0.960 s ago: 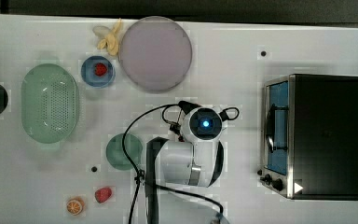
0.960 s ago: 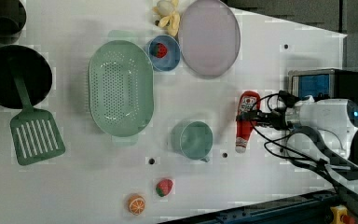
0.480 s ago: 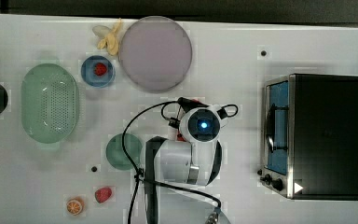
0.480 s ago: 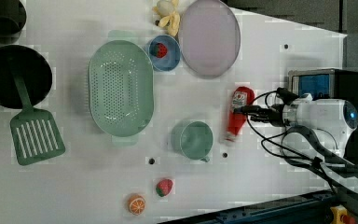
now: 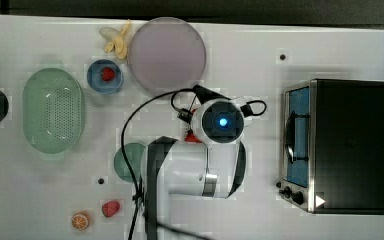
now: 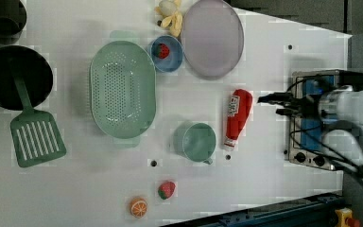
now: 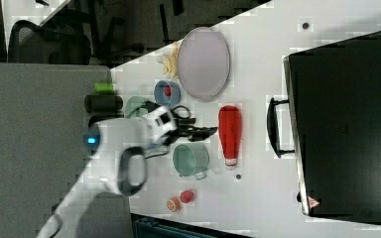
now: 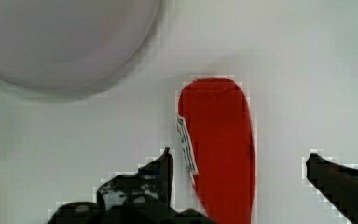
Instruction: Pick ketchup from plate and place it on table.
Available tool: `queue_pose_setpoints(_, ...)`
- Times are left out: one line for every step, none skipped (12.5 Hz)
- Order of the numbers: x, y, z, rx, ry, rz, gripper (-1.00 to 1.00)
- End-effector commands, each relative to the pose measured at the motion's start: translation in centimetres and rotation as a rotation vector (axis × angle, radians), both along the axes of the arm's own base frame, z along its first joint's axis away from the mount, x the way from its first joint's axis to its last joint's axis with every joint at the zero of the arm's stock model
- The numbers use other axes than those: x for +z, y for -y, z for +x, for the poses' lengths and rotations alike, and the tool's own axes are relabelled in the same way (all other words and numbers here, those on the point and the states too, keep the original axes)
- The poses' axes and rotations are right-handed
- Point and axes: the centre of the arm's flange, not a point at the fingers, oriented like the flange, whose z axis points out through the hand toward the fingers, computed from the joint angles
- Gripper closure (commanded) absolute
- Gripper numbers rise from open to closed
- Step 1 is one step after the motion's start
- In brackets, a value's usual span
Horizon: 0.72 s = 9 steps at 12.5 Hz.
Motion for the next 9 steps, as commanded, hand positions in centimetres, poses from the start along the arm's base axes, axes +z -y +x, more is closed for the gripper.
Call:
queue_pose_setpoints(10.9, -0.2, 1.9, -0.288, 0.059, 0.013, -1.00)
queue_pose_setpoints(13.4, -0.3, 1.9, -0.356, 0.034, 0.015, -1.00)
queue_pose_setpoints(16.0, -0.7, 1.9, -0.401, 0.021, 0.016, -1.00)
queue_pose_setpoints(18.6, -1.0, 2.1, -0.420, 0.021, 0.017, -1.00)
queue_pose_setpoints(20.8, -1.1, 2.1, -0.427, 0.025, 0.018, -1.00)
queue_pose_setpoints(22.5, -1.1, 1.8, -0.426, 0.005, 0.014, -1.00)
queue_pose_setpoints(23.9, -1.0, 1.5, -0.429, -0.018, 0.010, -1.00)
queue_pose_setpoints(25.2, -0.8, 1.4, -0.441, -0.020, 0.008, -1.00)
queue_pose_setpoints(26.4, -0.6, 1.5, -0.464, -0.013, -0.001, -1.00)
